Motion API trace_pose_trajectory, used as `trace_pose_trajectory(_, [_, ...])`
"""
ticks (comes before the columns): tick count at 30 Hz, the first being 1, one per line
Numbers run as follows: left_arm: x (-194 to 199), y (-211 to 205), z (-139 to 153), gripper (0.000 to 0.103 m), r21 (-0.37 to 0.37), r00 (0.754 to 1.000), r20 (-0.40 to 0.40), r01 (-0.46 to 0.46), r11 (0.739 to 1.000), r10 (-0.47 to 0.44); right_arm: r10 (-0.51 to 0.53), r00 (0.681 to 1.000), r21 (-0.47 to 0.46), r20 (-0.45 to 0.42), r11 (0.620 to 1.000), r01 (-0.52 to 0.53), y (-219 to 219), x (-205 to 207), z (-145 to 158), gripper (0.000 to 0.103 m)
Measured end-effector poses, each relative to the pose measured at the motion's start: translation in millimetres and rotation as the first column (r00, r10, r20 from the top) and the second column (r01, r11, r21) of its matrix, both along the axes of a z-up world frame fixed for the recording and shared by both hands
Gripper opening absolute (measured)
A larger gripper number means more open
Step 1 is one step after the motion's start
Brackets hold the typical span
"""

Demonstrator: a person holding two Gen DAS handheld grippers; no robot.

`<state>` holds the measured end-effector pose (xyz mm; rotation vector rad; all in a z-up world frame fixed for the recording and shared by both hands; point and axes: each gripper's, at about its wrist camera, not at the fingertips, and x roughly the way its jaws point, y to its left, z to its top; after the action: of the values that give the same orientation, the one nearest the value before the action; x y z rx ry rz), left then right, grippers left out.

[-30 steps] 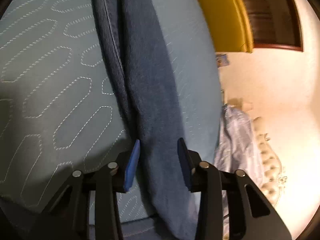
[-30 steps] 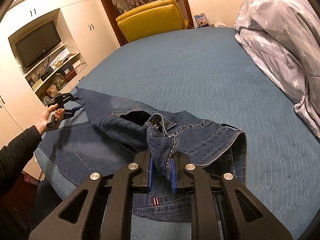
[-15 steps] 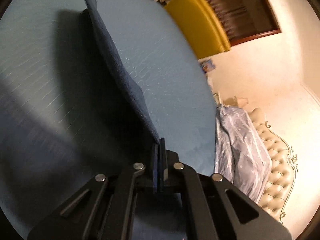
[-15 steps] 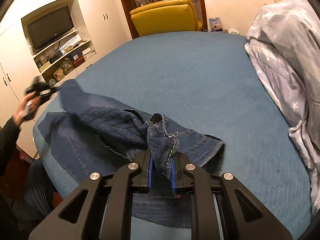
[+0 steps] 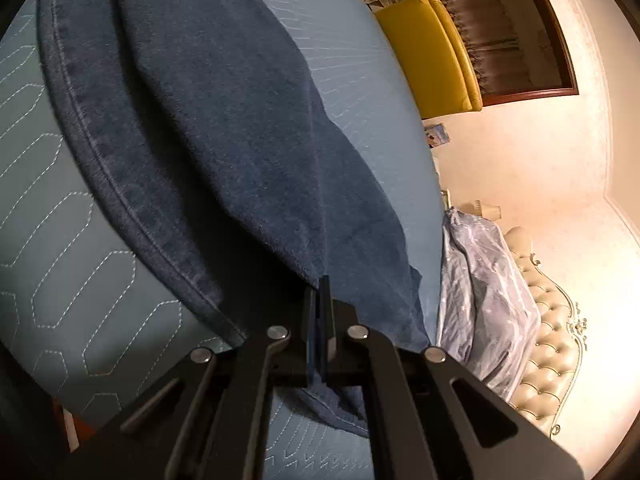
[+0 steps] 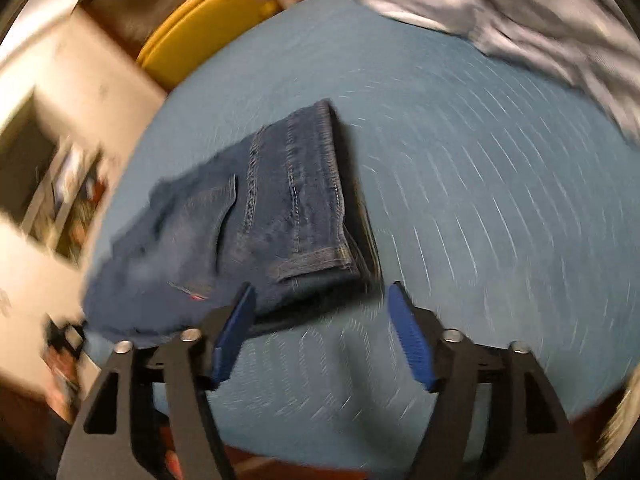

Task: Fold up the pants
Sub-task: 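Lift the held leg and waistband and lay them over the other leg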

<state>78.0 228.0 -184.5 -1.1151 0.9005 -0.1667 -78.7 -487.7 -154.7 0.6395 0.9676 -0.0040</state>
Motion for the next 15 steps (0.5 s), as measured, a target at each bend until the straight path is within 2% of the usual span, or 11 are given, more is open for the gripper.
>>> trace_pose_trajectory(6, [-4, 10, -14, 0.001, -0.042, 1.0, 0.001, 0.001, 0.999, -0.001, -0.149, 0.989, 0.207, -0.009, 0.967, 0.147, 13, 0, -7, 0.069])
trace_pose_trajectory(12, [-6, 21, -25, 0.001, -0.067, 1.0, -0.003, 0.008, 0.998, -0.009, -0.207, 0.973, 0.184, -0.105, 0.957, 0.223, 26, 36, -24, 0.068])
trace_pose_trajectory(13, [-5, 22, -27, 0.001, -0.071, 1.0, -0.005, 0.008, 0.997, -0.008, -0.227, 0.966, 0.164, -0.124, 0.955, 0.246, 28, 40, -27, 0.064])
trace_pose_trajectory(14, [-3, 23, -28, 0.001, -0.07, 1.0, -0.006, 0.011, 0.997, -0.011, -0.236, 0.963, 0.147, -0.131, 0.956, 0.254, 30, 42, -29, 0.051])
trace_pose_trajectory(15, [-1, 24, -29, 0.001, -0.07, 1.0, -0.009, 0.017, 0.997, -0.018, -0.251, 0.958, 0.11, -0.14, 0.957, 0.267, 32, 46, -29, 0.034])
